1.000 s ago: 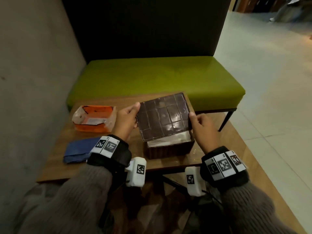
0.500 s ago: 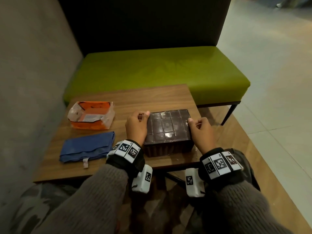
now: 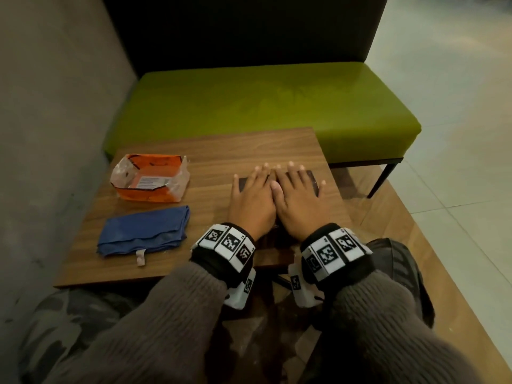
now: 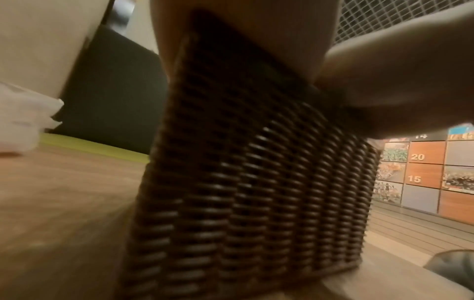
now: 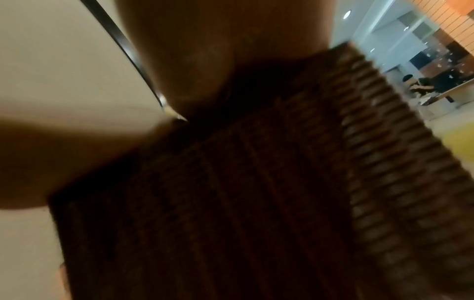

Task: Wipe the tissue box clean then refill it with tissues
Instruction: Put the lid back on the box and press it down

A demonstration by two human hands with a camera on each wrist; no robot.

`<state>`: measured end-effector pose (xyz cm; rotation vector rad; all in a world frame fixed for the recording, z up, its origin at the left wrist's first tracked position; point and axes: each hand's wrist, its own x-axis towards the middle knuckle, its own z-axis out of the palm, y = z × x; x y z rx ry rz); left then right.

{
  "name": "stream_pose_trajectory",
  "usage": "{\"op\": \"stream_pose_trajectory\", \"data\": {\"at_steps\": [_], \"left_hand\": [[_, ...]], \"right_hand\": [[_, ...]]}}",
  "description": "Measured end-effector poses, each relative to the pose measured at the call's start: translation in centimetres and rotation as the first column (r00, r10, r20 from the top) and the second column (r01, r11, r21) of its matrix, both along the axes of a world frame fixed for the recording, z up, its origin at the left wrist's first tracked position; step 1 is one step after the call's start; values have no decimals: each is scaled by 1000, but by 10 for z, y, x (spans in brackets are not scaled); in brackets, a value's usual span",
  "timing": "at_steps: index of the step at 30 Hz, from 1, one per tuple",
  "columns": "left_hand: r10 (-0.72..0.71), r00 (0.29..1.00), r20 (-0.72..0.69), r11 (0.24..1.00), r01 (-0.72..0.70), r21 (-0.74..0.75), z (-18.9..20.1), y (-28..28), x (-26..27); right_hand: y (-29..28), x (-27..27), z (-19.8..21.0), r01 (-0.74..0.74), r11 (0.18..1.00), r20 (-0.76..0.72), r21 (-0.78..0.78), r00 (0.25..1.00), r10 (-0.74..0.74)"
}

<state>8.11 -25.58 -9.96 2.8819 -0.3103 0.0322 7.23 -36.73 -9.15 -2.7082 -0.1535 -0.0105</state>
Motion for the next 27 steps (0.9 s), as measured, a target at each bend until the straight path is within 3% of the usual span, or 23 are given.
{"op": "stream_pose_trajectory", "data": {"at_steps": [2, 4, 7, 9, 11, 13, 14, 16, 17, 19, 21, 24, 25, 27], "left_hand": [[24, 997, -73, 999, -21, 36, -5, 6, 6], [106, 989, -105, 988, -116, -98, -8, 21, 8], [254, 943, -216, 888, -316, -333, -15, 49, 6], [305, 906, -293, 824, -406, -395, -17, 63, 3], [311, 856, -413, 732, -493, -470, -12, 69, 3], [225, 791, -568, 679, -546, -491, 4, 66, -2], [180, 773, -608, 699, -536, -474, 12, 62, -4], [136, 791, -597, 745, -479, -465, 22, 56, -7], [131, 816, -563, 733, -462, -499, 26, 55, -8], [98, 865, -493, 613, -442, -655, 31, 60, -10], [81, 897, -435, 429, -426, -797, 33, 70, -10], [154, 929, -335, 271, -366, -890, 29, 79, -11], [174, 933, -315, 235, -350, -907, 27, 80, -14], [177, 948, -265, 238, -303, -923, 21, 82, -23]], "right_hand": [[4, 6, -8, -16, 996, -99, -84, 995, 8], [5, 9, -12, 1, 991, -123, -130, 992, -17], [-2, 8, -9, 81, 985, -121, -152, 988, -100], [-16, 2, 0, 219, 976, -136, -3, 967, -218], [-33, 0, 10, 353, 908, -266, 226, 919, -291], [-43, 1, 15, 382, 877, -440, 291, 867, -232], [-43, 2, 17, 364, 888, -467, 281, 860, -205], [-39, 1, 20, 336, 904, -431, 265, 880, -201], [-37, 1, 21, 331, 900, -402, 285, 893, -201], [-36, 1, 25, 335, 838, -386, 431, 908, -164], [-35, 1, 28, 349, 697, -391, 627, 914, -106], [-27, -3, 28, 334, 486, -345, 808, 936, -68], [-25, -4, 25, 316, 469, -310, 824, 946, -92], [-24, -6, 15, 277, 502, -243, 819, 961, -133]]}}
